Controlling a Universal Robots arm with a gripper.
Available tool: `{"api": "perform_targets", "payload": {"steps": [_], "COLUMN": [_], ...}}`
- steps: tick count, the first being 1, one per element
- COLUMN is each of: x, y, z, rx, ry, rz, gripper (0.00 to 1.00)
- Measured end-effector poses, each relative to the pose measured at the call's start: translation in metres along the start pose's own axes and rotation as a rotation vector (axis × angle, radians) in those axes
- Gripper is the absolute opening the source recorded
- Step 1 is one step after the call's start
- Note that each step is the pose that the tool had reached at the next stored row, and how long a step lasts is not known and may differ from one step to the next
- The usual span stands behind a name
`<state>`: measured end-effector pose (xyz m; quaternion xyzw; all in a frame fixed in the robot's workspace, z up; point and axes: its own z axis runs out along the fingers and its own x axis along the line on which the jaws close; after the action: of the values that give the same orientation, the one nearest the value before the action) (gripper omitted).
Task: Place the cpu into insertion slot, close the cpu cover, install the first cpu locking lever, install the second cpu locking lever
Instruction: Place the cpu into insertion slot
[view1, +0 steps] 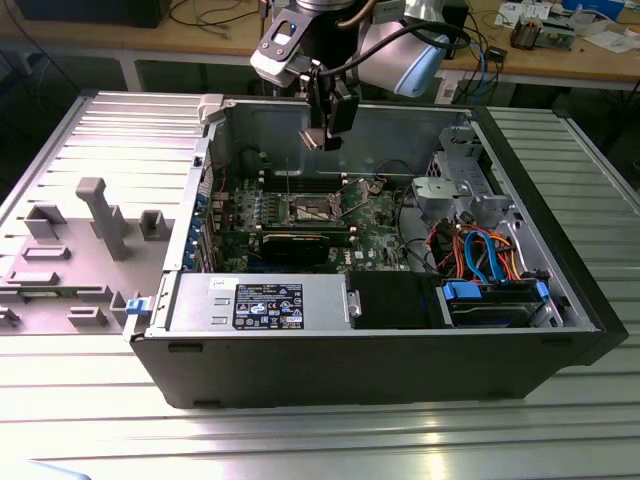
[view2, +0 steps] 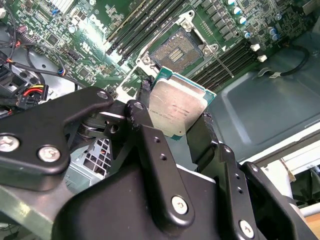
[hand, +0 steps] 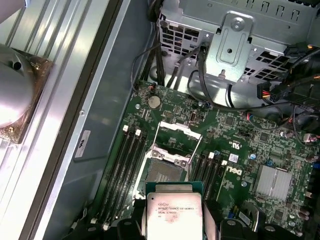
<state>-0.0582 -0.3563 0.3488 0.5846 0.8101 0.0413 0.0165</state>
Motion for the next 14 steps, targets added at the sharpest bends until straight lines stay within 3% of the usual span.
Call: {"api": "perform_targets", "payload": {"steps": [4,10,14], "x": [0.0,0.0,0.0], "y": [0.0,-0.0001,-0.0001], "z": [0.0,0.001,0.0014], "rx": [-0.0005,-0.0019,-0.002], "ry": [-0.0019,-0.0088,-0.0099], "rz": [0.022,0.102,0.115], "gripper": [0.54,0.54,0.54]}}
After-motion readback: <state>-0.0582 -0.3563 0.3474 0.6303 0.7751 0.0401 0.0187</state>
